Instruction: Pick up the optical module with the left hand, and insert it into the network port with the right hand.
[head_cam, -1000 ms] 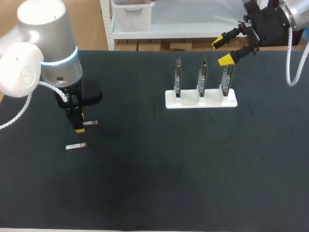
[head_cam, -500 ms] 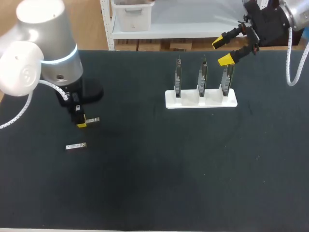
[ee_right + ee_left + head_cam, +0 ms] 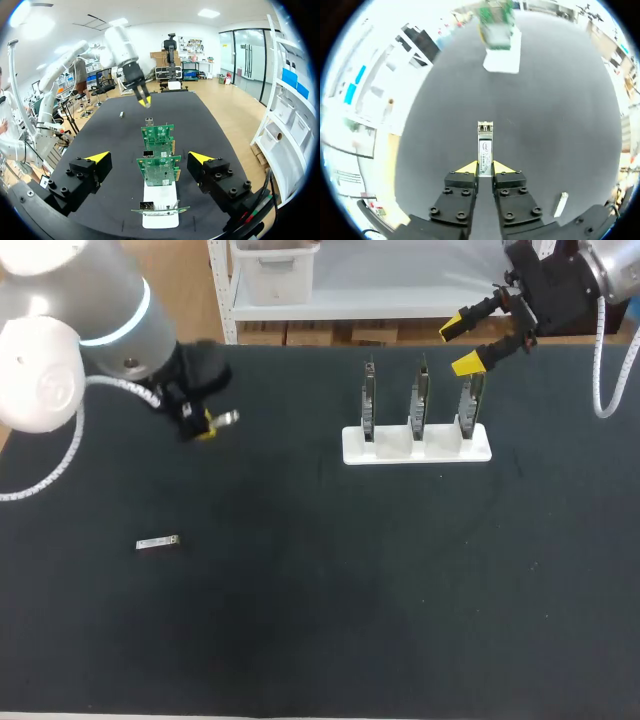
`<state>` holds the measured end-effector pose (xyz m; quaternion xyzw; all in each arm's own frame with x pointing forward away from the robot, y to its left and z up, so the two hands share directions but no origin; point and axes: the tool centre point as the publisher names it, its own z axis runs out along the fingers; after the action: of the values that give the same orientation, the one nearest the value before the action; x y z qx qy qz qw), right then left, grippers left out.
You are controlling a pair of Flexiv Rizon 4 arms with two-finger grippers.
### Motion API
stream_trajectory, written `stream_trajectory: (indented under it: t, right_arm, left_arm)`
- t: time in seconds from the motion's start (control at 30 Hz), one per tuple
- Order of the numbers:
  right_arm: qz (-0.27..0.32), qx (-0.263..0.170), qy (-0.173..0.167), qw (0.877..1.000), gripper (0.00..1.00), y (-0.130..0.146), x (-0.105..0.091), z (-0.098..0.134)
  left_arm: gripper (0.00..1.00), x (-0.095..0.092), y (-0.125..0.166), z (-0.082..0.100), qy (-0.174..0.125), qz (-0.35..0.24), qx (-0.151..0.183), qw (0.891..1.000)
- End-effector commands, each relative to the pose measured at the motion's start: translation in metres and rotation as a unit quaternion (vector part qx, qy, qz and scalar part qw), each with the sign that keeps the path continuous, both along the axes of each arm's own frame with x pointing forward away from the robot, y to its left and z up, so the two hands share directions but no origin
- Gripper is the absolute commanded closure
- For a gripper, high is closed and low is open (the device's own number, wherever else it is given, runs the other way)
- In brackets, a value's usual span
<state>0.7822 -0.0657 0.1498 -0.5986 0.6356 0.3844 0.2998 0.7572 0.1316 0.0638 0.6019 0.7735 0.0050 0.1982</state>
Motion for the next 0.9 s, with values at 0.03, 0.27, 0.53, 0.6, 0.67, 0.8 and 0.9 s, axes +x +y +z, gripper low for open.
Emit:
stream_trajectory:
  t: [0.03, 0.27, 0.53, 0.6, 0.67, 0.8, 0.9]
  right_arm:
    - [-0.002, 0.000, -0.002, 1.000, 0.00, 0.000, -0.002, 0.000]
    - [-0.002, 0.000, -0.002, 1.000, 0.00, 0.000, -0.002, 0.000]
    - [-0.002, 0.000, -0.002, 1.000, 0.00, 0.000, -0.002, 0.000]
    - [-0.002, 0.000, -0.002, 1.000, 0.00, 0.000, -0.002, 0.000]
    - [-0.002, 0.000, -0.002, 1.000, 0.00, 0.000, -0.002, 0.000]
    - [-0.002, 0.000, -0.002, 1.000, 0.00, 0.000, -0.002, 0.000]
    - [-0.002, 0.000, -0.002, 1.000, 0.00, 0.000, -0.002, 0.000]
  left_arm:
    - [1.00, 0.016, -0.002, 0.022, -0.039, 0.034, -0.056, 0.997]
    - [1.00, 0.047, -0.024, 0.062, -0.088, 0.063, -0.121, 0.987]
    - [1.00, 0.075, -0.059, 0.099, -0.111, 0.064, -0.231, 0.964]
    - [1.00, 0.080, -0.064, 0.107, -0.104, 0.072, -0.280, 0.951]
    - [1.00, 0.080, -0.072, 0.117, -0.103, 0.065, -0.309, 0.943]
    - [1.00, 0.082, -0.087, 0.129, -0.097, 0.044, -0.350, 0.931]
    - [1.00, 0.077, -0.107, 0.139, -0.099, 0.017, -0.358, 0.928]
